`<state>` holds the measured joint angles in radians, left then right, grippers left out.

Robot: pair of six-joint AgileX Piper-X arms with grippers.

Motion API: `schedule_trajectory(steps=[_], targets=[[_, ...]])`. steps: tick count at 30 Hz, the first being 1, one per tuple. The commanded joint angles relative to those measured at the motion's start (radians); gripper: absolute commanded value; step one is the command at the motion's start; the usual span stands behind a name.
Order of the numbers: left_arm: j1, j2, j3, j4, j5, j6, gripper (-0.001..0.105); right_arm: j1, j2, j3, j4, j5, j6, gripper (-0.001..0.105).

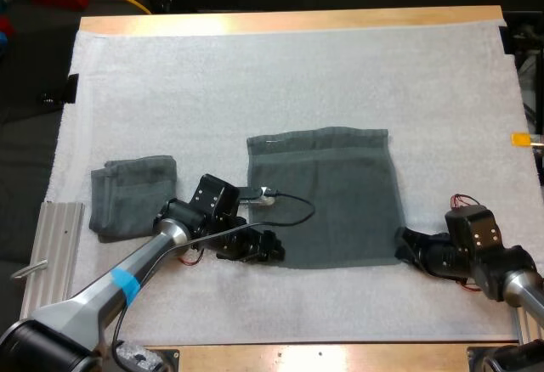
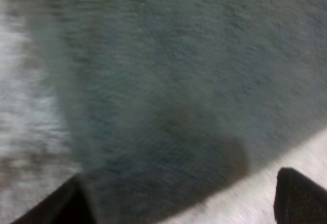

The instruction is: Pick towel from pile, fold and stack

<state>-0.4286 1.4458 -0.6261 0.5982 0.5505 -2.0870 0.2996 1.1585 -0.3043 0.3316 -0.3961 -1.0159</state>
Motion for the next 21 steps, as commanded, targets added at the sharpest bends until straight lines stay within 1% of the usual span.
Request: schedule_trajectory(steps=[1,5,7,9,14,17,19,21], targets=[[-0.003,0.011,0.002,-0.004,0.030,0.006,0.071,-0.006,0.000,0.001,0.009,-0.012,-0.012,0.001],[-0.003,0.011,0.002,0.025,0.046,0.028,0.071,-0.006,0.000,0.001,0.009,-0.012,-0.012,0.001],[-0.003,0.011,0.002,0.041,0.047,0.051,0.071,-0.006,0.000,0.001,0.006,-0.012,-0.012,0.001],[-0.003,0.011,0.002,0.078,0.046,0.094,0.071,-0.006,0.000,0.001,0.001,-0.012,-0.012,0.001],[-0.001,0.011,0.002,0.111,-0.020,0.126,0.070,-0.006,0.000,0.001,-0.007,-0.012,-0.012,0.001],[-0.001,0.011,0.002,0.102,-0.023,0.126,0.065,-0.006,0.000,0.001,-0.014,-0.014,-0.012,0.001],[-0.001,0.011,0.002,0.095,-0.023,0.126,0.059,-0.006,0.000,0.001,-0.013,-0.014,-0.012,0.001],[-0.001,0.011,0.002,0.089,-0.035,0.126,0.051,-0.006,0.000,0.001,-0.013,-0.019,-0.012,0.001]])
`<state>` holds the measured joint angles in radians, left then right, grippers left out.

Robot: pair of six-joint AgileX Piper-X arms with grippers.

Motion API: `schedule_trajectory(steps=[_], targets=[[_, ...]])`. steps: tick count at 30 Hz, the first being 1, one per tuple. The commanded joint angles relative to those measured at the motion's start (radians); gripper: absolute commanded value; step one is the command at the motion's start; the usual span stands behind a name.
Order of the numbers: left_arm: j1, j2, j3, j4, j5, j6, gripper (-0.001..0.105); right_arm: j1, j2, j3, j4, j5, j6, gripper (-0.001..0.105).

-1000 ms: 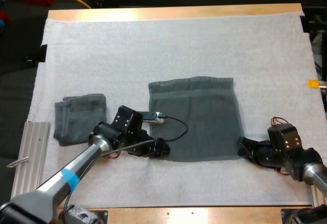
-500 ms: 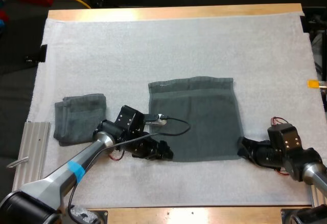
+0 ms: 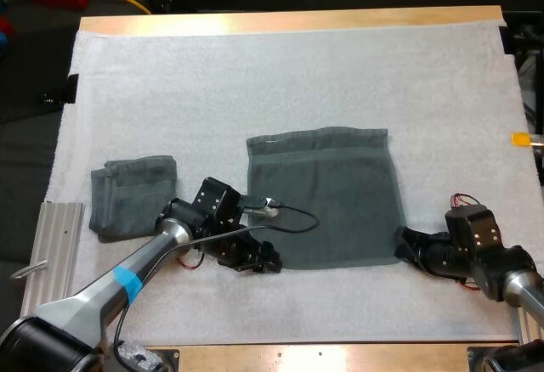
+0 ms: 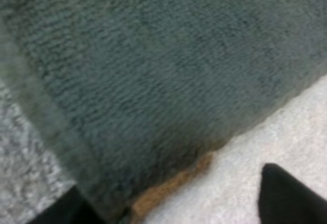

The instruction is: Pick towel from pile, fold and stack

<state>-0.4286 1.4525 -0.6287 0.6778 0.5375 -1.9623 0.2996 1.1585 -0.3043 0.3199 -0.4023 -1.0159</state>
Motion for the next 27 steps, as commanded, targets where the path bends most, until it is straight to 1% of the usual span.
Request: schedule_trajectory(steps=[1,3,6,8,10,11,12,15,20,22,23,27], targets=[[-0.001,0.004,0.005,0.008,-0.030,0.001,0.049,-0.006,0.000,0.001,-0.002,-0.018,-0.012,0.001],[-0.001,0.004,0.005,0.003,-0.056,0.001,0.044,-0.006,0.000,0.001,-0.002,-0.028,-0.012,0.001],[-0.001,0.004,0.005,0.001,-0.090,-0.003,0.040,-0.006,0.000,0.001,-0.002,-0.029,-0.012,0.001],[-0.001,0.004,0.005,0.001,-0.101,-0.003,0.038,-0.006,0.000,0.001,-0.002,-0.029,-0.012,0.001],[-0.001,0.004,0.005,0.001,-0.101,-0.003,0.034,-0.006,0.000,0.001,-0.002,-0.029,-0.012,0.001],[-0.001,0.004,0.005,-0.002,-0.111,-0.003,0.029,-0.006,0.000,0.001,-0.002,-0.029,-0.012,0.001],[-0.001,0.004,0.005,-0.004,-0.123,-0.003,0.023,-0.006,0.000,0.001,-0.002,-0.029,-0.012,0.001],[-0.001,0.004,0.005,-0.014,-0.123,-0.015,0.011,-0.006,0.000,0.001,-0.002,-0.037,-0.012,0.001],[-0.001,0.004,0.002,-0.024,-0.109,-0.026,0.010,-0.006,0.000,0.001,-0.002,-0.050,-0.012,0.001],[-0.001,-0.004,0.002,-0.021,-0.106,-0.019,0.005,-0.006,-0.010,0.001,-0.002,-0.050,-0.012,0.001],[-0.001,-0.013,0.002,-0.021,-0.107,-0.014,0.001,-0.006,-0.020,0.001,-0.002,-0.048,-0.012,0.001],[-0.001,-0.067,0.002,-0.021,-0.107,-0.004,0.000,-0.006,-0.073,0.001,-0.002,-0.048,-0.012,0.001]])
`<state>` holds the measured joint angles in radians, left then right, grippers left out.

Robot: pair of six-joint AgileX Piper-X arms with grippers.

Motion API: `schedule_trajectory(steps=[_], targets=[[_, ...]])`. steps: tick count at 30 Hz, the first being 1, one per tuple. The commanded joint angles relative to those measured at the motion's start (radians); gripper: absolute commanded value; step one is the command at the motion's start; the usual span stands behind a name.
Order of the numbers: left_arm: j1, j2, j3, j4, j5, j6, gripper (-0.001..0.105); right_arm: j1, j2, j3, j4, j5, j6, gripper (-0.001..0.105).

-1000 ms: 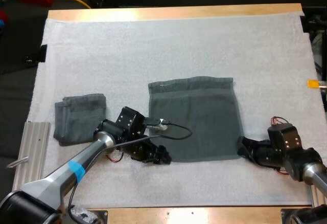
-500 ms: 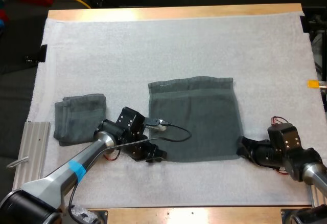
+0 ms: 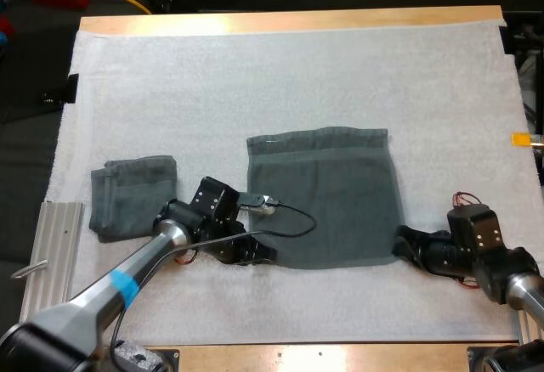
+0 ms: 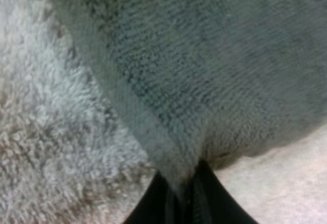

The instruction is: Pick towel from pile, fold and stack

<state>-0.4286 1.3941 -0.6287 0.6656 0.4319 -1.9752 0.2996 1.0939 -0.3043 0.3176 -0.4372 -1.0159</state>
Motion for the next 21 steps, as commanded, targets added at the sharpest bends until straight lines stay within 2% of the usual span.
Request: schedule_trajectory(steps=[1,4,10,14,17,21], targets=[[-0.002,-0.023,0.002,-0.008,0.001,0.010,0.000,-0.006,-0.015,0.001,0.001,-0.013,-0.012,0.001],[-0.004,-0.067,0.002,0.024,0.010,0.024,0.000,-0.006,-0.057,0.001,0.018,-0.013,-0.008,0.001],[-0.019,-0.119,0.002,0.115,0.031,0.043,0.000,0.000,-0.143,-0.008,0.164,-0.013,-0.036,0.001],[-0.089,-0.134,0.002,0.165,0.027,0.044,0.000,0.046,-0.209,-0.008,0.253,-0.010,-0.062,0.001],[-0.149,-0.143,0.002,0.197,-0.006,0.029,0.000,0.096,-0.246,-0.010,0.297,-0.001,-0.060,0.001],[-0.181,-0.148,0.002,0.267,0.002,0.021,0.000,0.170,-0.296,-0.010,0.367,0.032,-0.047,0.001]])
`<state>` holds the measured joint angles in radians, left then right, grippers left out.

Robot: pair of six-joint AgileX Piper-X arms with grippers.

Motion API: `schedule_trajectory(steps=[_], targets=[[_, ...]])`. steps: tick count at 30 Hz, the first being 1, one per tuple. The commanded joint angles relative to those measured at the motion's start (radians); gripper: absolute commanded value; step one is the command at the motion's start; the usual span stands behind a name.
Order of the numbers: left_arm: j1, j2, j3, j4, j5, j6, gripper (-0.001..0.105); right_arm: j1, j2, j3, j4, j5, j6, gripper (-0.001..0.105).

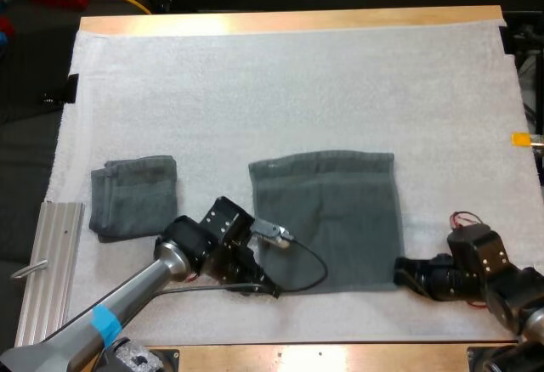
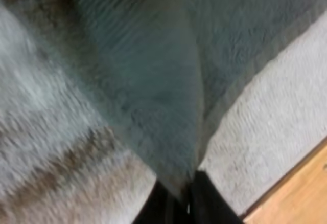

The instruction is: Pick towel from pile, fold and stack

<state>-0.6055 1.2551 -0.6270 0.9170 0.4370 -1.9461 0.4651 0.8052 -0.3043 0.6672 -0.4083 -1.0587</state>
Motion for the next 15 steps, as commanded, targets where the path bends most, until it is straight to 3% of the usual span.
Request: schedule_trajectory(steps=[1,5,9,15], targets=[[-0.005,-0.008,0.001,0.026,0.000,-0.008,0.000,0.013,-0.015,-0.010,0.025,0.011,0.002,0.001],[0.010,-0.008,0.001,0.021,0.031,-0.008,0.000,0.048,-0.060,-0.010,0.050,0.046,0.046,0.001],[0.074,-0.008,0.001,-0.029,0.194,-0.016,0.000,0.048,-0.078,-0.010,-0.012,0.044,0.143,0.001],[0.208,-0.005,0.001,-0.098,0.237,-0.053,0.000,0.048,-0.074,-0.010,-0.155,0.051,0.332,0.001]])
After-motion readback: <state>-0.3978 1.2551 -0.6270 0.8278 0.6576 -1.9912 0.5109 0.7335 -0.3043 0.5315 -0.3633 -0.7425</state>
